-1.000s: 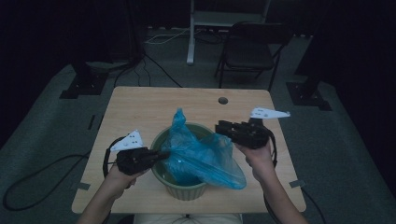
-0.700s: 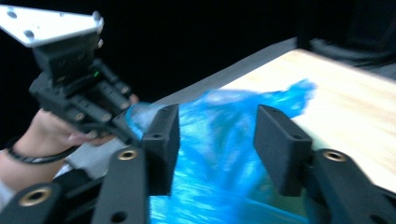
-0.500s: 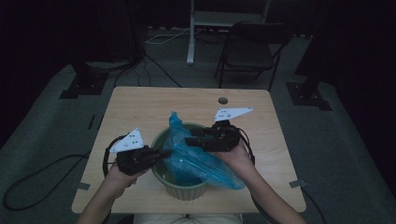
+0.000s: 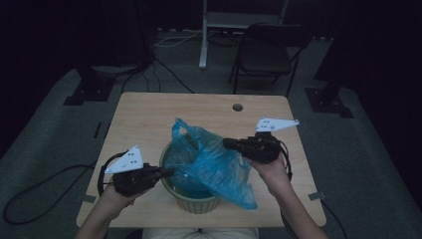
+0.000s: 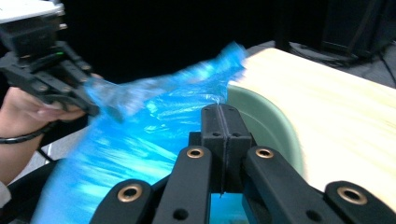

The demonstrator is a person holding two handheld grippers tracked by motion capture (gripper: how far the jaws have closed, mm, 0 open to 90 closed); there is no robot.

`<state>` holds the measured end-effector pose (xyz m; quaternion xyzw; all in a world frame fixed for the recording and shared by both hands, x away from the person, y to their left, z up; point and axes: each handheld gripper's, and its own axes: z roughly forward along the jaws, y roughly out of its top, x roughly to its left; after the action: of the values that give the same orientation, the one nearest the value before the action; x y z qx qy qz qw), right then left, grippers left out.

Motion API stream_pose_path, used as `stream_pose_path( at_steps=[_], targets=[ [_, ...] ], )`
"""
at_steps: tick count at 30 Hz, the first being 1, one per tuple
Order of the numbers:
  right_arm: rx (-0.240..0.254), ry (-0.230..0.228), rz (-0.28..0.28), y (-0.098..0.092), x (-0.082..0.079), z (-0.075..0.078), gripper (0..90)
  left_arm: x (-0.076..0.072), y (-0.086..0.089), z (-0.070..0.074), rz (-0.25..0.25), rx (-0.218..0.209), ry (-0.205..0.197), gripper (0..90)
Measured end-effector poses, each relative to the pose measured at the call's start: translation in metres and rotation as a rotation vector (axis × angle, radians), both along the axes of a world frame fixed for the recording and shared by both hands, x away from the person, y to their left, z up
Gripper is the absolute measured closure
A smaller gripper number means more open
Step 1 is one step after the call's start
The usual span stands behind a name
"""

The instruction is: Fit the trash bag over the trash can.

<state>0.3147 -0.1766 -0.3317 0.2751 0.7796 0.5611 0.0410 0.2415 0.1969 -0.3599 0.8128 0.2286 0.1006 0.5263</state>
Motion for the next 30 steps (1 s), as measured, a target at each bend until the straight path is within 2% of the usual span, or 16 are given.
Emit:
stream_pose_path(
  at_steps=[2, 6, 9, 11, 15, 16, 20, 21, 22, 23, 26, 27, 29, 30],
  targets=[
    [-0.006, 0.006, -0.055, -0.017, 0.001, -0.005, 90.0, -0.004, 0.008, -0.002, 0.003, 0.008, 0.005, 90.0],
    [-0.001, 0.048, -0.112, -0.041, 0.005, -0.017, 90.0, -0.011, 0.022, -0.005, 0.018, 0.016, 0.013, 90.0],
    [-0.011, 0.063, -0.16, -0.053, 0.007, -0.027, 90.0, -0.013, 0.031, -0.007, 0.033, 0.003, 0.019, 90.0],
    [-0.009, 0.074, -0.187, -0.061, 0.009, -0.031, 90.0, -0.013, 0.037, -0.008, 0.016, -0.021, 0.037, 90.0],
    [0.021, 0.094, -0.208, -0.073, 0.013, -0.035, 90.0, -0.013, 0.041, -0.009, 0.02, -0.029, 0.042, 89.9],
    [0.024, 0.091, -0.21, -0.073, 0.012, -0.034, 90.0, -0.013, 0.041, -0.009, 0.023, -0.032, 0.045, 87.4],
    [0.024, 0.075, -0.203, -0.07, 0.011, -0.028, 90.0, -0.011, 0.043, -0.006, 0.032, -0.058, 0.057, 61.7],
    [0.022, 0.07, -0.203, -0.069, 0.011, -0.026, 90.0, -0.011, 0.044, -0.004, 0.038, -0.063, 0.054, 57.7],
    [0.019, 0.066, -0.204, -0.069, 0.011, -0.024, 90.0, -0.011, 0.046, -0.003, 0.043, -0.074, 0.049, 57.1],
    [0.016, 0.063, -0.204, -0.068, 0.011, -0.022, 90.0, -0.011, 0.047, -0.001, 0.043, -0.087, 0.055, 51.6],
    [0.009, 0.055, -0.201, -0.066, 0.012, -0.019, 90.0, -0.008, 0.049, 0.006, 0.068, -0.082, 0.039, 47.3],
    [0.011, 0.053, -0.201, -0.066, 0.012, -0.018, 90.0, -0.005, 0.05, 0.01, 0.072, -0.084, 0.04, 43.0],
    [0.011, 0.055, -0.199, -0.065, 0.013, -0.017, 90.0, 0.005, 0.049, 0.016, 0.089, -0.082, 0.046, 42.1],
    [0.013, 0.053, -0.198, -0.064, 0.014, -0.017, 90.0, 0.014, 0.047, 0.021, 0.09, -0.094, 0.064, 40.5]
  ],
)
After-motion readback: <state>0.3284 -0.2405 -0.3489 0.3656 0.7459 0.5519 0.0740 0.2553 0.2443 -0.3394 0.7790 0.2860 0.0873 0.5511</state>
